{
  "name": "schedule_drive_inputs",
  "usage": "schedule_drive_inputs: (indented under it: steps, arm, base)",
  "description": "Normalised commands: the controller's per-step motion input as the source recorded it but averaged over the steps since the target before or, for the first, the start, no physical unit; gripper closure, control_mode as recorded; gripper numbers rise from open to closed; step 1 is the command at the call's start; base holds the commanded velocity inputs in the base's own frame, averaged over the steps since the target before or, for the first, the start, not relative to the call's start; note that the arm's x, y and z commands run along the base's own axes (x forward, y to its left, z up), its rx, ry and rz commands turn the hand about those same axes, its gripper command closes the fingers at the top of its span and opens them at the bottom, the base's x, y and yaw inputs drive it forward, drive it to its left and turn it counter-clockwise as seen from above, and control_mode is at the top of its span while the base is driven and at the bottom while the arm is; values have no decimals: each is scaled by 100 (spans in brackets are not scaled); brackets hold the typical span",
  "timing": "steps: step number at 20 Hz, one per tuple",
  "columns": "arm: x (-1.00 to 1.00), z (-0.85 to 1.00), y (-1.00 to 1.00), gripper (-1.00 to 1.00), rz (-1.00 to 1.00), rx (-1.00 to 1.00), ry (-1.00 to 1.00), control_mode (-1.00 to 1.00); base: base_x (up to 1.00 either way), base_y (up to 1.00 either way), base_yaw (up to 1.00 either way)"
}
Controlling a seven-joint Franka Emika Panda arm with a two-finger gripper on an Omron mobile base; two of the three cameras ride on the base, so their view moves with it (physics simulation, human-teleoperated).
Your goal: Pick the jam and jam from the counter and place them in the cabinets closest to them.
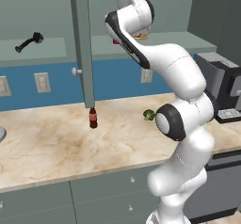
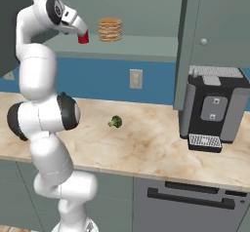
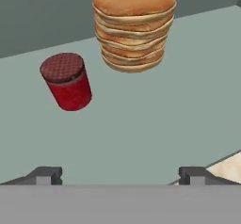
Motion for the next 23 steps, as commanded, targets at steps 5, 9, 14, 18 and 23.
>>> schedule_drive_inputs:
  steps: [5,9,14,18,23]
  arm:
    - [-100,-24,-31,-100,0,1,-19,-100]
    - [-100,-5,-31,-100,0,9,-28,-100]
    - [-78,-1,-23,-100,-4,8,-18,-100]
    - [-39,0,-8,-100,5,3,-17,-100]
    - [-86,7,0,-100,0,0,-41,-100]
  base:
    - [0,0,0]
    - [0,0,0]
    - [0,0,0]
    - [0,0,0]
    - [0,0,0]
